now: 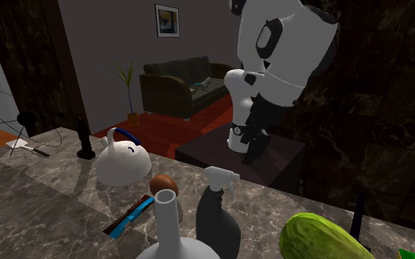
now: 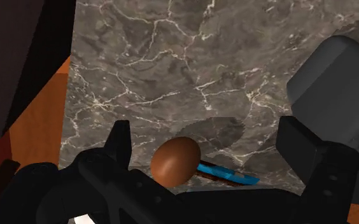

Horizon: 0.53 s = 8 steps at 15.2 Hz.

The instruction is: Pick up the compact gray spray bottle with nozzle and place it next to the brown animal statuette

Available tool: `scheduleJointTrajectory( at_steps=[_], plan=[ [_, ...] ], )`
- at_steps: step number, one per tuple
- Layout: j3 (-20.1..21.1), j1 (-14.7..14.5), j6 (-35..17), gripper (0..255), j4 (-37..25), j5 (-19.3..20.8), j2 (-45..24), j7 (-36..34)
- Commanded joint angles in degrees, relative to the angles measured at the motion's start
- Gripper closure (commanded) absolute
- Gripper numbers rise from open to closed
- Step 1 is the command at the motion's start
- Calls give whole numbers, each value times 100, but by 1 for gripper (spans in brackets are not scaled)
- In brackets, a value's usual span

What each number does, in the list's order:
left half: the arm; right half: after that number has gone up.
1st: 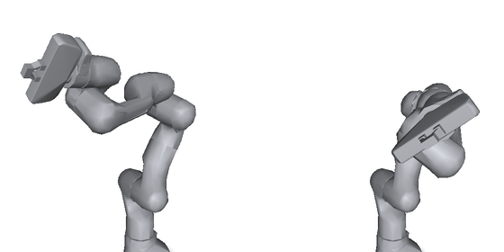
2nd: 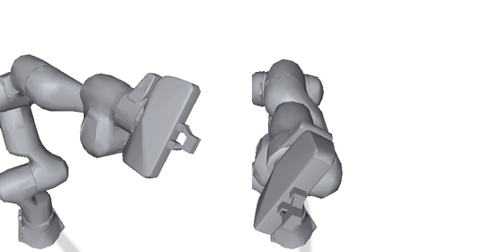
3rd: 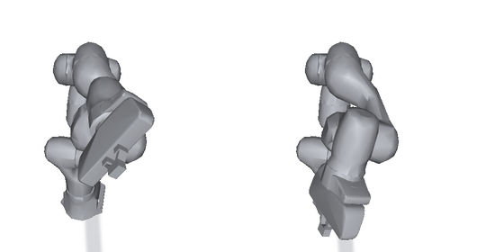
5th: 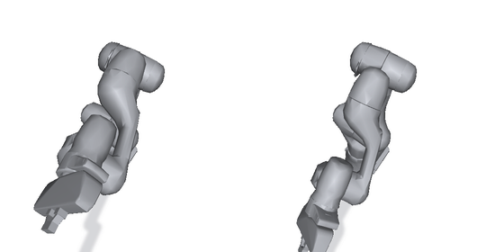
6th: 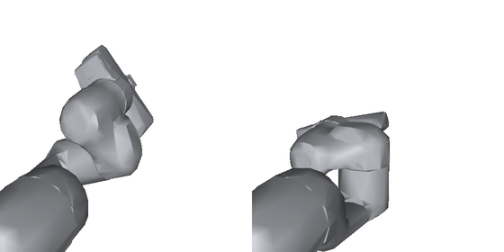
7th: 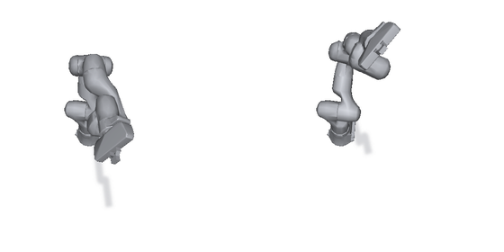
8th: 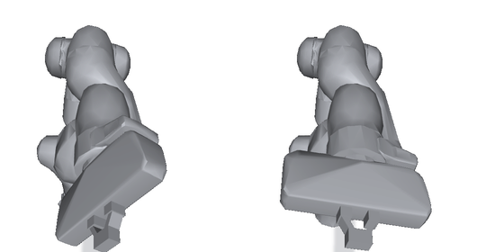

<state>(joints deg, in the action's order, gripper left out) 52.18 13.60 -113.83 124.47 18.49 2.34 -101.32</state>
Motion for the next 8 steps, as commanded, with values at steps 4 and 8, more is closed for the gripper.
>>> scheduleJointTrajectory(
  at_steps=[4,8],
  plan=[
    [-112,-657,886,0,-1476,1892,-2076,-2092],
    [-703,-1578,1592,0,-2786,2676,-3248,-2918]
  ],
)
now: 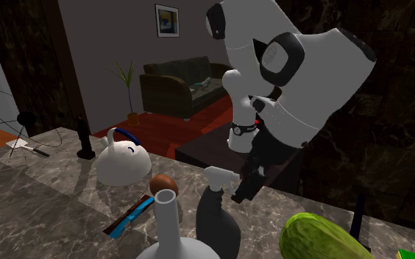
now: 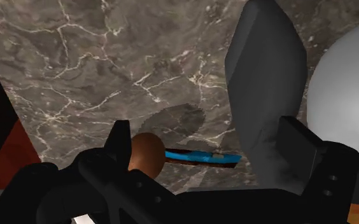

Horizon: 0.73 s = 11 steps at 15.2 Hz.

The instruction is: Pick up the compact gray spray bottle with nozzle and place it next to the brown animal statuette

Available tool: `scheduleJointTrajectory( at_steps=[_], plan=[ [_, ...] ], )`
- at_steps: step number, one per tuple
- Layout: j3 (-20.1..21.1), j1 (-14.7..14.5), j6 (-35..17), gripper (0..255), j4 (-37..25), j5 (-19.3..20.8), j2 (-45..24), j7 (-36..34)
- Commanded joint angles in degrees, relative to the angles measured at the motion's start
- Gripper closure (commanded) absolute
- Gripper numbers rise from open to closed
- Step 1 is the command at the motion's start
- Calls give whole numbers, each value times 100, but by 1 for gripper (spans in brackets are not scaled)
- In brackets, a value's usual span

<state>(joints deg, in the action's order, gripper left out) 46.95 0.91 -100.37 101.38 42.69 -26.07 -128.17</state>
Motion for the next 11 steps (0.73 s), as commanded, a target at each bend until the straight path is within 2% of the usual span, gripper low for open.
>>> scheduleJointTrajectory(
  at_steps=[1,4,11],
  plan=[
    [-319,-521,415,0,-835,406,-676,-373],
    [-707,-1088,857,0,-1893,739,-1390,-637],
    [-792,-882,442,0,-1504,857,-1440,-742]
  ],
)
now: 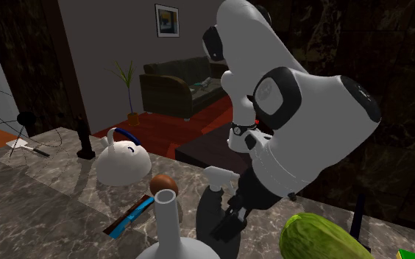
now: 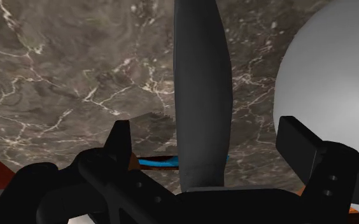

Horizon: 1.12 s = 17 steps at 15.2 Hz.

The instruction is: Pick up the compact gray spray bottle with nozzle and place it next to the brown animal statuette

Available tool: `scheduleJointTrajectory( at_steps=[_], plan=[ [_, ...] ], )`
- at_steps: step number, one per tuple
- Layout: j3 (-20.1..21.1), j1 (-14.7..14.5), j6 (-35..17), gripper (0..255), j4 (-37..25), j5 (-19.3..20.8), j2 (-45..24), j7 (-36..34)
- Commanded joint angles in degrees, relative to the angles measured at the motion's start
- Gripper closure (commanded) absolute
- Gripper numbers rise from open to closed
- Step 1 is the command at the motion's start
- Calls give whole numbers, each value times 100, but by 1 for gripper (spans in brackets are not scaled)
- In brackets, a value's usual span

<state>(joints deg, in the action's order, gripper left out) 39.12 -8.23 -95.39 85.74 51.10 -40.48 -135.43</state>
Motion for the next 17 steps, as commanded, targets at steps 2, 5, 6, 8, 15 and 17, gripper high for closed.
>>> scheduleJointTrajectory(
  at_steps=[2,5,6,8,15,17],
  plan=[
    [-17,47,-90,0,89,27,-6,-25],
    [-17,47,-89,0,88,27,-6,-25],
    [-17,47,-89,0,88,27,-6,-25],
    [-17,46,-88,0,87,27,-6,-25],
    [-17,46,-88,255,87,27,-6,-25],
    [-17,46,-88,255,87,27,-6,-25]
  ],
)
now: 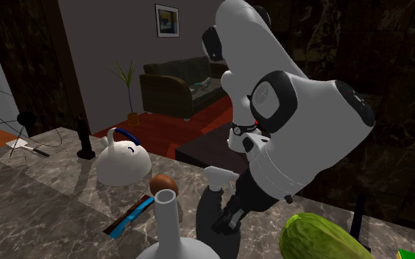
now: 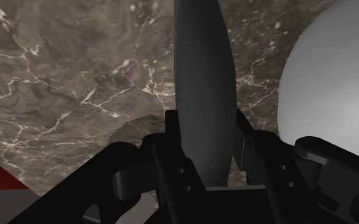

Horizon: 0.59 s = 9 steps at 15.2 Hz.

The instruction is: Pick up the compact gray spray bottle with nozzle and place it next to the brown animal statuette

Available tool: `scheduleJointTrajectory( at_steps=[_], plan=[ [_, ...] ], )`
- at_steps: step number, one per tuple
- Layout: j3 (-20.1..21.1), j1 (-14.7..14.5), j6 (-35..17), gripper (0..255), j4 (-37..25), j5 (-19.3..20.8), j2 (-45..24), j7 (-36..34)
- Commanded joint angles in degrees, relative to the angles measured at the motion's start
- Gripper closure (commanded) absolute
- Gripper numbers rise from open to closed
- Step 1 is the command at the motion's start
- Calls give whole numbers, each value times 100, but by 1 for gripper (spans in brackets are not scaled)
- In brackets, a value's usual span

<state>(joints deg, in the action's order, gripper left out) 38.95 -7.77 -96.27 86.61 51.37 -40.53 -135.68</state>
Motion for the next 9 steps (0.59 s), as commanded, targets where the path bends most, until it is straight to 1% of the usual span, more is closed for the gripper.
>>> scheduleJointTrajectory(
  at_steps=[1,9],
  plan=[
    [-1,1,-1,255,2,0,0,0],
    [113,31,335,255,-175,-175,279,247]
  ],
)
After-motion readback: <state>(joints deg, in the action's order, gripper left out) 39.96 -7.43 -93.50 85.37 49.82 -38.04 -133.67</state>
